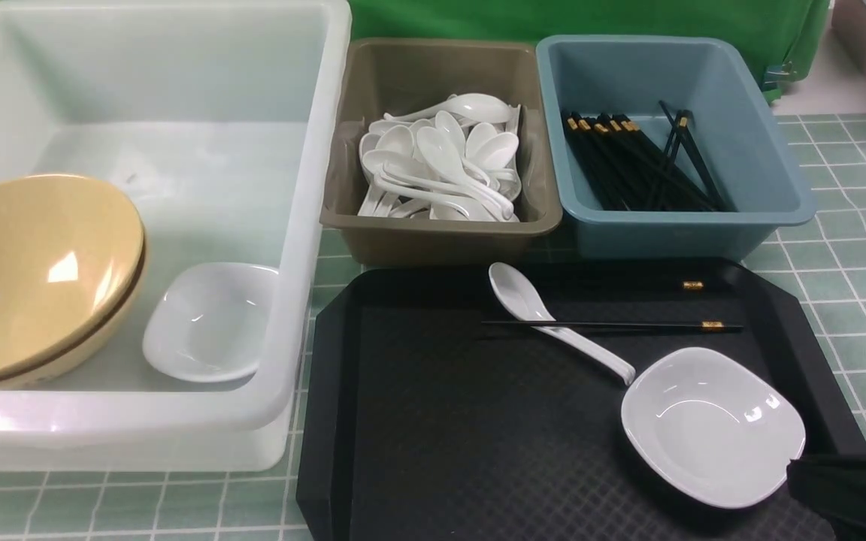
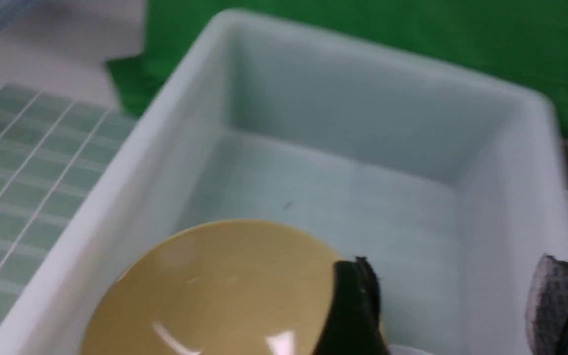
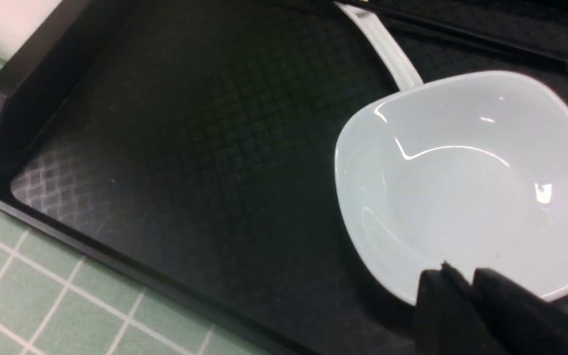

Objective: On blue table put chopsticks spoon bowls plates into blue grey white boxes.
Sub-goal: 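Reach for and grasp the small white dish on the black tray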

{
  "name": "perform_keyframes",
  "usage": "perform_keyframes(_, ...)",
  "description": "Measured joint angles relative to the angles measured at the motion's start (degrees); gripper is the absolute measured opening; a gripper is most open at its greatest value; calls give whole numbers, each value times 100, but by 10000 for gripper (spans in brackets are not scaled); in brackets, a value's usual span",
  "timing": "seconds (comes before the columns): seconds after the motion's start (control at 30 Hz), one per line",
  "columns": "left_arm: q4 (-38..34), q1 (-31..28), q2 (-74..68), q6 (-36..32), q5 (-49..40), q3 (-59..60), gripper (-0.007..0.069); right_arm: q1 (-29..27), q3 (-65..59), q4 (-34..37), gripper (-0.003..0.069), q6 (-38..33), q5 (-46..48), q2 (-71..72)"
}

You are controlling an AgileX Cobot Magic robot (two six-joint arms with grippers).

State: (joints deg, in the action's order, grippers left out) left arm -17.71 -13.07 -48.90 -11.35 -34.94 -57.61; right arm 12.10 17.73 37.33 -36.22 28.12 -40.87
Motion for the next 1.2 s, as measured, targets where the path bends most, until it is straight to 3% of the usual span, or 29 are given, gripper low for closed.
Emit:
perform_keyframes(0.13,-35,862,1260,-644,-513,464,82,0,642,-1085,233,546,526,-806)
perform_keyframes(0.2,60,1133,1835,-714,-736,977,15,0,1255,-1790,304,972,807,-1529)
perform_keyframes(0.37,476,1344,3135,-732,-882,2685,2,0,2370,-2472,406,1393,670,-3169)
perform_keyframes(0.57,729,1356,4497,-764,126,3833,2,0,3031,-3204,417,1410,489,-4579)
perform_keyframes(0.73,966,1356,4964,-832,852,4103,3,0,3293,-3300,416,1572,517,-5429)
perform_keyframes(0.87,1002,1356,4974,-837,938,4134,3,0,3405,-3157,363,1785,736,-5615)
perform_keyframes(1.2,1085,1356,4979,-839,1294,4134,3,0,4034,-2674,76,1732,2431,-4792)
